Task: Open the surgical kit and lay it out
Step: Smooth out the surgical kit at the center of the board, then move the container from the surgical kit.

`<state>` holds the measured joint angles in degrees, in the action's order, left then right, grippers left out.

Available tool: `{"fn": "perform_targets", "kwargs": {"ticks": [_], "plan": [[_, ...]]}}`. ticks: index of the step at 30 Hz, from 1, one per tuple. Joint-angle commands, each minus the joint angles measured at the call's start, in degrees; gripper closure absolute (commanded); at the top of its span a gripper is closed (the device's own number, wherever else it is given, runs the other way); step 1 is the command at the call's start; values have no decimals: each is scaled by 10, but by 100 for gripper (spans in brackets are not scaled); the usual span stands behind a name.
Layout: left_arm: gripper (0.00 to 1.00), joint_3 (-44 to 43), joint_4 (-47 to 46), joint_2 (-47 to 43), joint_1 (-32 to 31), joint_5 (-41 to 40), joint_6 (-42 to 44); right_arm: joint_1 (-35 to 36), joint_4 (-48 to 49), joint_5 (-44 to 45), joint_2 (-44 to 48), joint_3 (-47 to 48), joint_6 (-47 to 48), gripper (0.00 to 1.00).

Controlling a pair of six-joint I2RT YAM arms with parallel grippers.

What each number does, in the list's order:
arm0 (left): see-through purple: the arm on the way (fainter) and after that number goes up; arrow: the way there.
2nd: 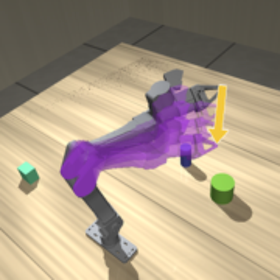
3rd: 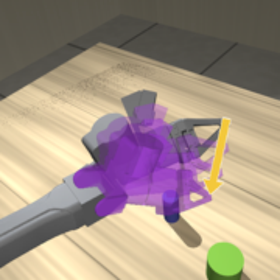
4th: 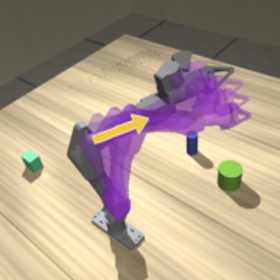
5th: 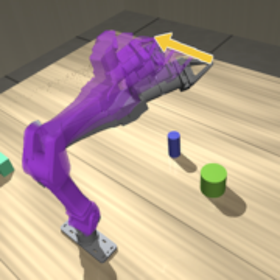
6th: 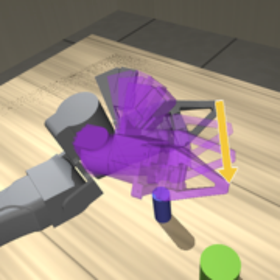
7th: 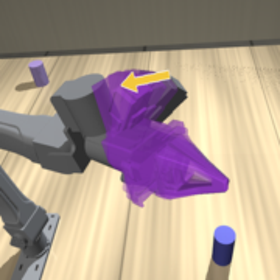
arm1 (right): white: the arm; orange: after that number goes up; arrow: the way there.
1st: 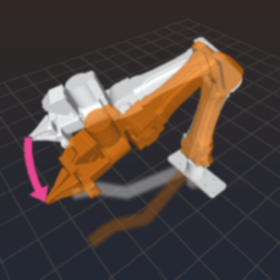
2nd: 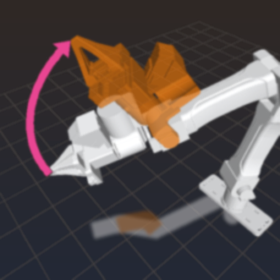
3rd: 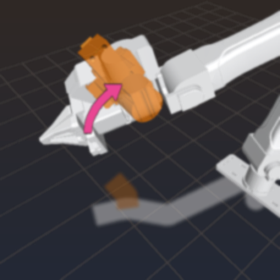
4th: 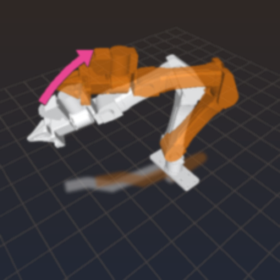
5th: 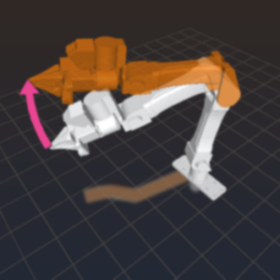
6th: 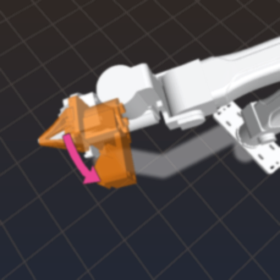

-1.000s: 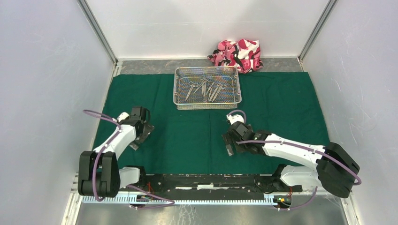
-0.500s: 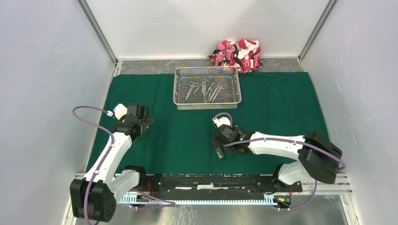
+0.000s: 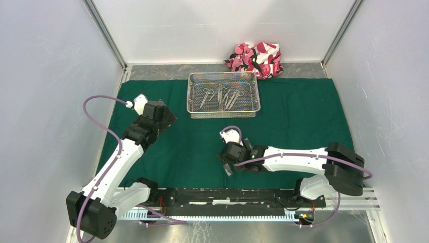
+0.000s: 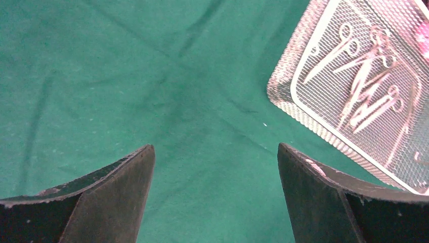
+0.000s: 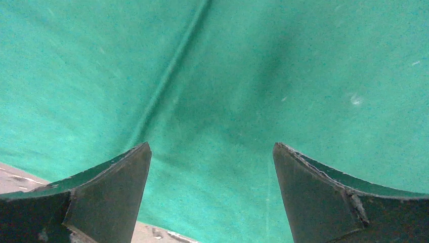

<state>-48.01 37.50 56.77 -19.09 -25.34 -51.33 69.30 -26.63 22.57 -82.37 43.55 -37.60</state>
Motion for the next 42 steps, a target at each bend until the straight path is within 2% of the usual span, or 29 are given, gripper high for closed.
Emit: {"fn": "perform_targets", "kwargs": {"ticks": [1,3,8,13,16,21,28,31,34,40,41,42], "plan": [[3,-18,-62,-24,-11,25,82,-32,-52,85,46,82,28,2],[1,-23,-61,-33,-12,17,111,-86,-49,91,55,91,29,2],[0,-19,-56,-50,-12,-22,182,-224,44,12,67,72,51,2],[0,42,-101,-77,-12,22,255,-347,69,-22,1,155,119,2],[0,71,-100,-87,-12,-18,264,-401,67,-30,-61,224,145,4],[0,74,-94,-87,-12,-25,263,-460,71,-53,-183,349,174,11],[0,85,-106,-96,-12,-55,271,-491,34,-85,-357,531,227,13],[0,89,-110,-96,-12,-51,268,-500,36,-75,-392,555,232,15],[0,89,-109,-97,-11,-60,268,-509,63,-74,-401,538,231,22],[0,92,-111,-95,-11,-55,267,-512,81,-71,-420,527,251,65],[0,90,-109,-96,-11,-59,267,-512,81,-70,-421,527,251,70],[0,90,-107,-96,-11,-61,267,-513,84,-70,-423,526,250,70]]}}
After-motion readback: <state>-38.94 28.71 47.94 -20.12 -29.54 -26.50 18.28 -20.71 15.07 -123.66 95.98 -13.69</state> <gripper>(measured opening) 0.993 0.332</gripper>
